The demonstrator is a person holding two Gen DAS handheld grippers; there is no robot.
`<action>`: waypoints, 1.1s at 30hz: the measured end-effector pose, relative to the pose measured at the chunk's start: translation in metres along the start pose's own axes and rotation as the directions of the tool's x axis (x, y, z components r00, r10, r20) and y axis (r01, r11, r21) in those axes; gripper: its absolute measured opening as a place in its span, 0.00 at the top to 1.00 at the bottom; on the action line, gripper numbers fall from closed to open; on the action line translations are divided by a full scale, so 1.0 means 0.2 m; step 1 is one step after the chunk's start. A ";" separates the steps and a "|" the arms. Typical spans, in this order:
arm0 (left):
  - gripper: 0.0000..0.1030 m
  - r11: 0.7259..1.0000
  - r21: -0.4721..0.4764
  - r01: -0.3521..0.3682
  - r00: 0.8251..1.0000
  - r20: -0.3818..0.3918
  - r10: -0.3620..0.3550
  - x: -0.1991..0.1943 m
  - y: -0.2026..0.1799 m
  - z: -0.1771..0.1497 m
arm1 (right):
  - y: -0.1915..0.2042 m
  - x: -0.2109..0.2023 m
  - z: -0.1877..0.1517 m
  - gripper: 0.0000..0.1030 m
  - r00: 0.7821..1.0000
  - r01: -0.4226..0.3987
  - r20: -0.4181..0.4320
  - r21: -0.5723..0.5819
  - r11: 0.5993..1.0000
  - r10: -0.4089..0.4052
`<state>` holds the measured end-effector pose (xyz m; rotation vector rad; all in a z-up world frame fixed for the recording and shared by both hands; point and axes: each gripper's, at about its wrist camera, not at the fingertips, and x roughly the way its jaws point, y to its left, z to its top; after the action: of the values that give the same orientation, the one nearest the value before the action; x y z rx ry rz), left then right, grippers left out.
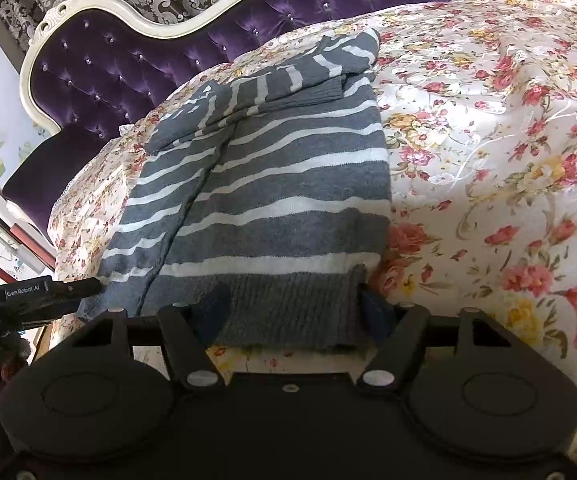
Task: Fold small clothes
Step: 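Move the left gripper to the cardigan hem and close on it, then grip the hem with both grippers and lift it toward the collar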
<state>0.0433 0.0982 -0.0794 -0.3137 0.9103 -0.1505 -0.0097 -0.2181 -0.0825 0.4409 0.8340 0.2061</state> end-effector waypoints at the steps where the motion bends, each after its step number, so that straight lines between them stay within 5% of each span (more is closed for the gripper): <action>1: 0.49 1.000 0.006 0.015 1.000 -0.006 -0.015 0.01 -0.01 0.01 | 0.00 0.00 0.00 0.30 1.000 -0.001 0.001 0.002 1.000 0.001; 8: 0.49 0.996 0.032 0.087 0.996 -0.029 -0.086 0.08 -0.12 0.04 | 0.00 0.02 0.01 0.31 1.000 0.002 -0.021 -0.015 1.000 -0.002; 15: 0.53 0.997 0.021 0.072 0.997 -0.021 -0.072 0.04 -0.09 0.01 | 0.00 0.01 0.01 0.33 1.000 0.001 -0.023 -0.002 1.000 -0.001; 18: 0.84 0.999 0.012 0.047 0.999 0.005 -0.047 0.01 -0.06 -0.01 | -0.02 0.00 0.01 0.52 1.000 0.005 -0.017 0.008 1.000 -0.005; 21: 0.90 0.998 -0.009 0.055 0.998 0.044 -0.055 -0.03 -0.02 -0.03 | -0.06 0.00 0.01 0.78 1.000 -0.017 -0.009 0.054 0.998 0.018; 33: 0.90 0.998 -0.025 0.061 0.994 0.093 -0.059 -0.07 -0.02 -0.03 | -0.07 -0.09 0.06 0.81 0.995 -0.084 0.060 0.076 0.994 0.079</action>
<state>0.0303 0.0976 -0.0702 -0.3714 0.8126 -0.1772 -0.0129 -0.2408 -0.0708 0.5529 0.7703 0.2357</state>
